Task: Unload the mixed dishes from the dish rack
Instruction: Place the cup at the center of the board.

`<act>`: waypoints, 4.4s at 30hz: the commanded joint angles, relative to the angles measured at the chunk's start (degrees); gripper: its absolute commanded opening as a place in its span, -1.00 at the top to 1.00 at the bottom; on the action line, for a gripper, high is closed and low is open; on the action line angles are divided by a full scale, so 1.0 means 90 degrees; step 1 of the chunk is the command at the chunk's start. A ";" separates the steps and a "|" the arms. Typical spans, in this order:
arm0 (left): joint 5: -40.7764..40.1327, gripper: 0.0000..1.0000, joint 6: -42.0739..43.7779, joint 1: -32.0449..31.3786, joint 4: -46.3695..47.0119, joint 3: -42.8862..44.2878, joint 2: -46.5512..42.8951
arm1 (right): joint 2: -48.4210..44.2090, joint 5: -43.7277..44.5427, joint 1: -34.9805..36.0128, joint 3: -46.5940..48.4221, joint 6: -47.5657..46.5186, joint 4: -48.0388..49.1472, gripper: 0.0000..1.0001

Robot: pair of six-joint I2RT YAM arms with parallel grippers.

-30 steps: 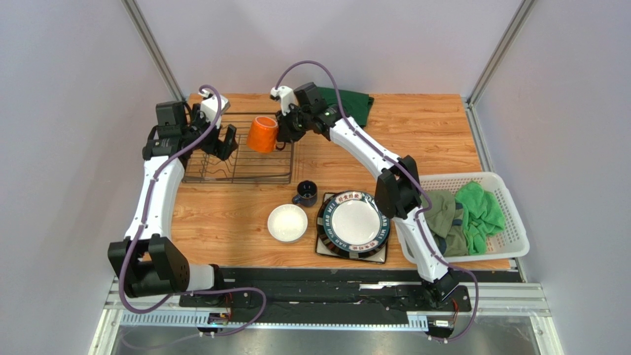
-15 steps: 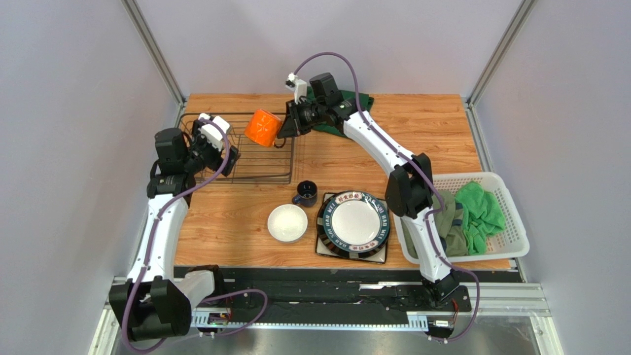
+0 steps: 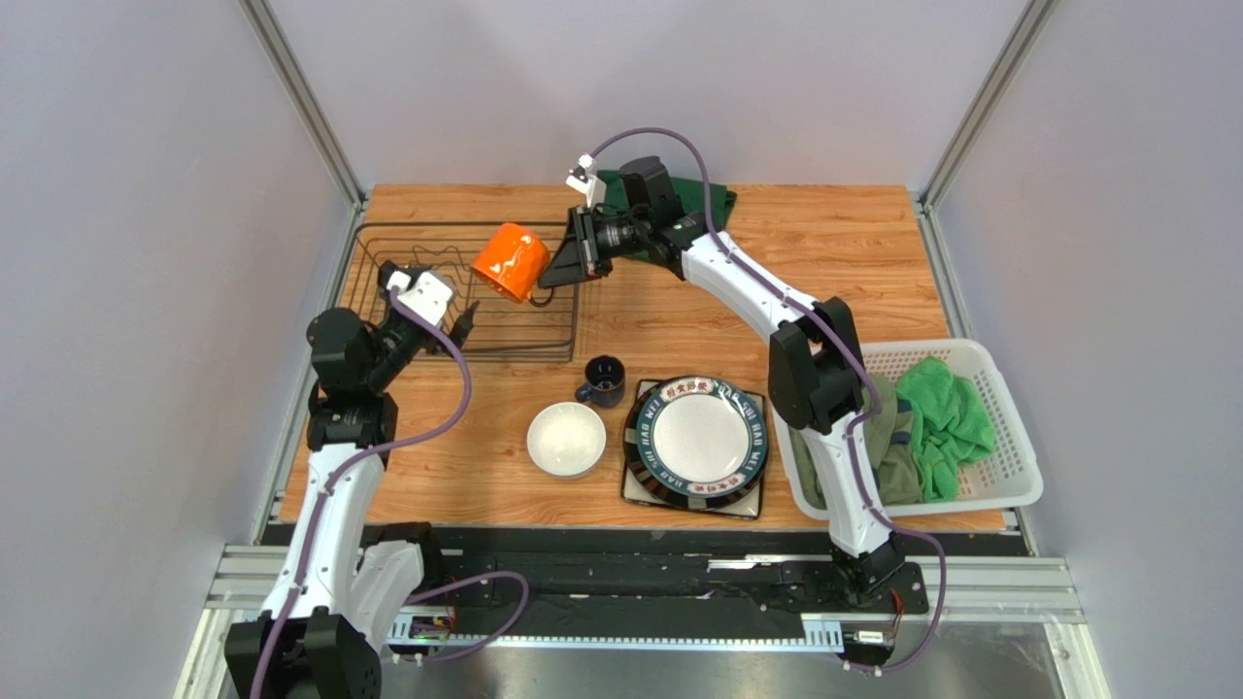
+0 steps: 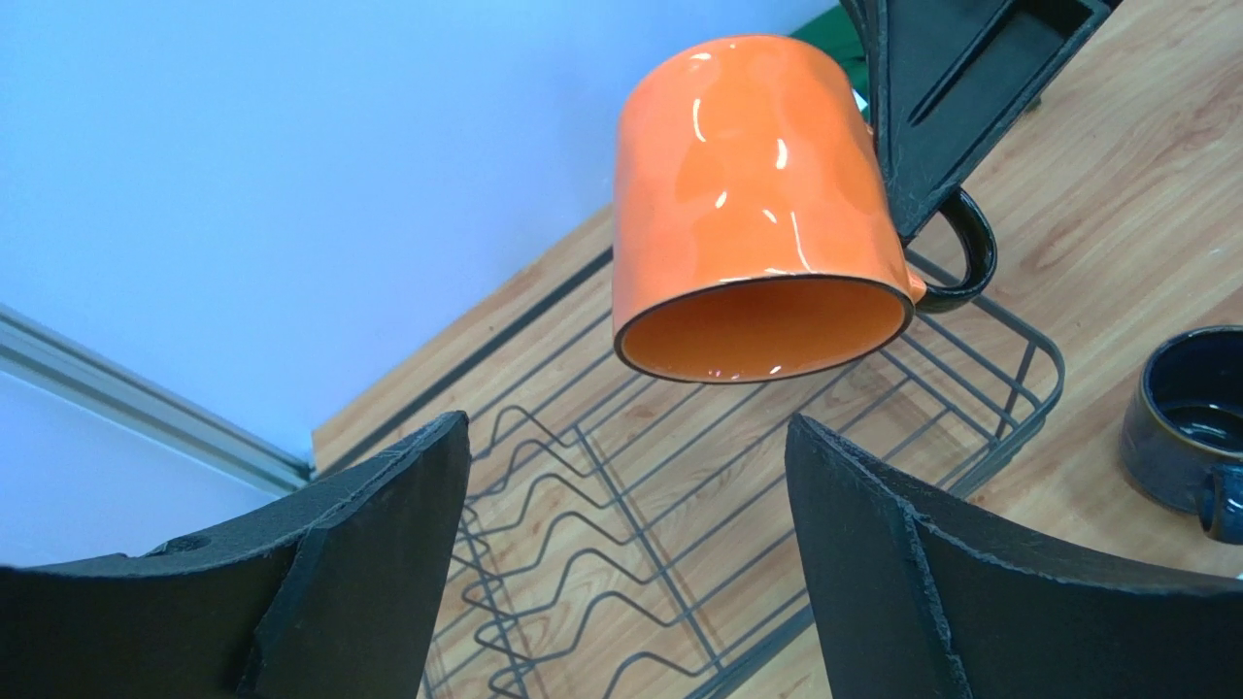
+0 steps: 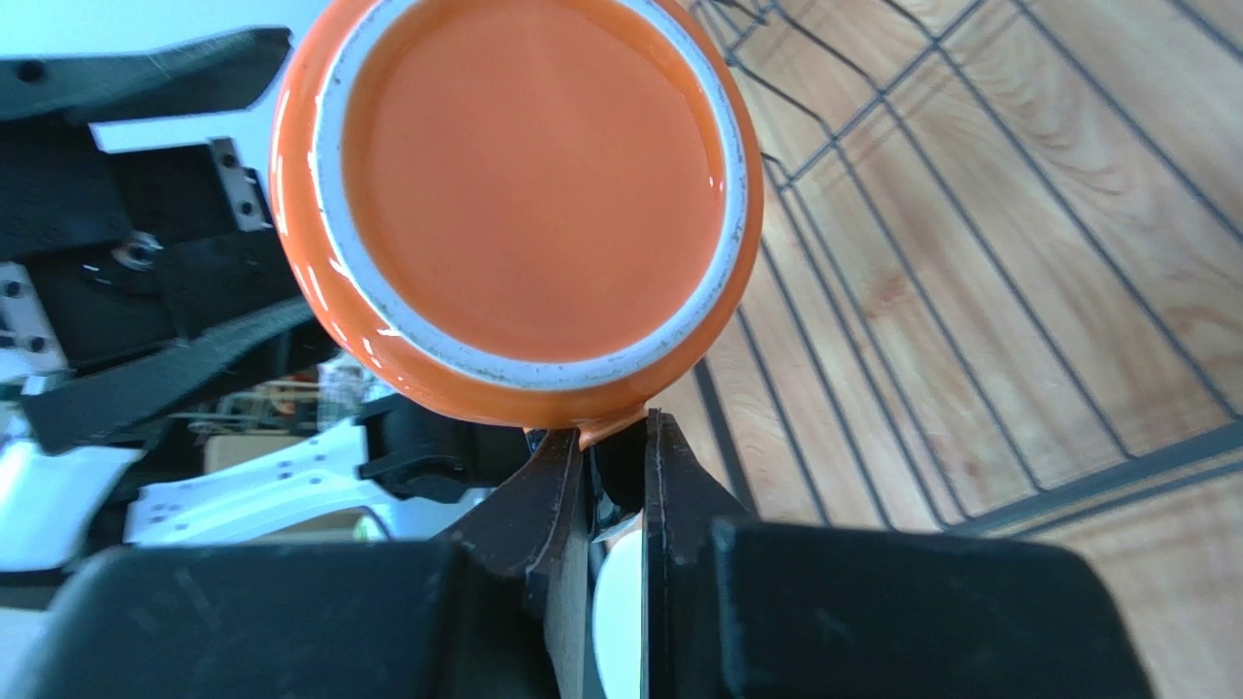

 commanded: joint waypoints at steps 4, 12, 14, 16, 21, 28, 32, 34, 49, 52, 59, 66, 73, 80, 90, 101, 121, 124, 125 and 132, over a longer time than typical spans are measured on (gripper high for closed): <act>0.0190 -0.72 0.0029 -0.0072 0.1141 -0.0280 -0.0202 | -0.0664 -0.0985 0.0023 -0.0112 0.1181 0.1682 1.00; 0.0229 -0.68 0.0059 -0.0072 0.1229 -0.0114 0.0071 | -0.0772 -0.1141 0.0189 -0.0346 0.1279 0.1818 1.00; 0.0297 -0.65 0.0030 -0.0072 0.1229 -0.0046 0.0149 | -0.0782 -0.1190 0.0238 -0.0366 0.1366 0.1916 1.00; 0.0346 -0.61 0.0030 -0.0081 0.1249 -0.0016 0.0227 | -0.0782 -0.1209 0.0287 -0.0366 0.1367 0.1926 1.00; 0.0453 -0.47 -0.0087 -0.0091 0.1249 0.0140 0.0413 | -0.0821 -0.1307 0.0443 -0.0532 0.1464 0.2091 1.00; 0.0619 -0.04 -0.0322 -0.0101 0.1288 0.0228 0.0511 | -0.0811 -0.1395 0.0531 -0.0532 0.1494 0.2111 1.00; 0.0697 0.27 -0.0380 -0.0101 0.1259 0.0228 0.0530 | -0.0821 -0.1473 0.0531 -0.0532 0.1562 0.2121 1.00; 0.0795 0.38 -0.0399 -0.0101 0.1230 0.0199 0.0540 | -0.0811 -0.1502 0.0541 -0.0561 0.1649 0.2374 1.00; 0.0629 1.00 -0.0546 -0.0111 0.1190 -0.0006 0.0208 | -0.0626 -0.1815 0.0560 -0.0483 0.2109 0.2785 0.37; 0.0600 1.00 -0.0566 -0.0101 0.1190 -0.0045 0.0160 | -0.0626 -0.1864 0.0570 -0.0483 0.2099 0.2775 0.19; 0.0434 1.00 -0.0624 -0.0101 0.1259 -0.0075 0.0033 | -0.0645 -0.1845 0.0541 -0.0473 0.1865 0.2561 -0.14; 0.0297 1.00 -0.0829 -0.0072 0.0957 0.0120 -0.0212 | -0.0606 -0.1668 0.0521 -0.0493 0.1514 0.2209 -0.26; 0.0200 1.00 -0.0762 -0.0052 0.0333 0.0355 -0.0456 | -0.0626 -0.1406 0.0473 -0.0347 0.0948 0.1546 -0.26; 0.0209 1.00 -0.0341 0.0006 -0.0986 0.0969 -0.0544 | -0.0870 -0.0575 0.0433 -0.0444 -0.0146 0.0413 -0.25; -0.0093 1.00 0.0555 0.0007 -0.3768 0.2170 -0.0505 | -0.1338 0.1182 0.0443 -0.0424 -0.1425 -0.0876 -0.23; -0.0678 1.00 0.1641 0.0007 -0.6816 0.2650 0.0208 | -0.1827 0.2520 0.0580 -0.0727 -0.2129 -0.1248 -0.23; -0.1568 1.00 0.1427 -0.0179 -0.7569 0.2523 0.2092 | -0.2110 0.3399 0.1039 -0.0815 -0.2920 -0.1531 -0.24; -0.1617 1.00 0.1348 -0.0208 -0.7481 0.2533 0.2375 | -0.2159 0.3584 0.1039 -0.0815 -0.2969 -0.1551 -0.28; -0.1617 1.00 0.1300 -0.0208 -0.7462 0.2533 0.2453 | -0.2178 0.3663 0.1039 -0.0805 -0.2979 -0.1560 -0.29; -0.1734 1.00 0.1114 -0.0423 -0.6925 0.2357 0.3088 | -0.2383 0.4550 0.1039 -0.0893 -0.3164 -0.1561 -0.37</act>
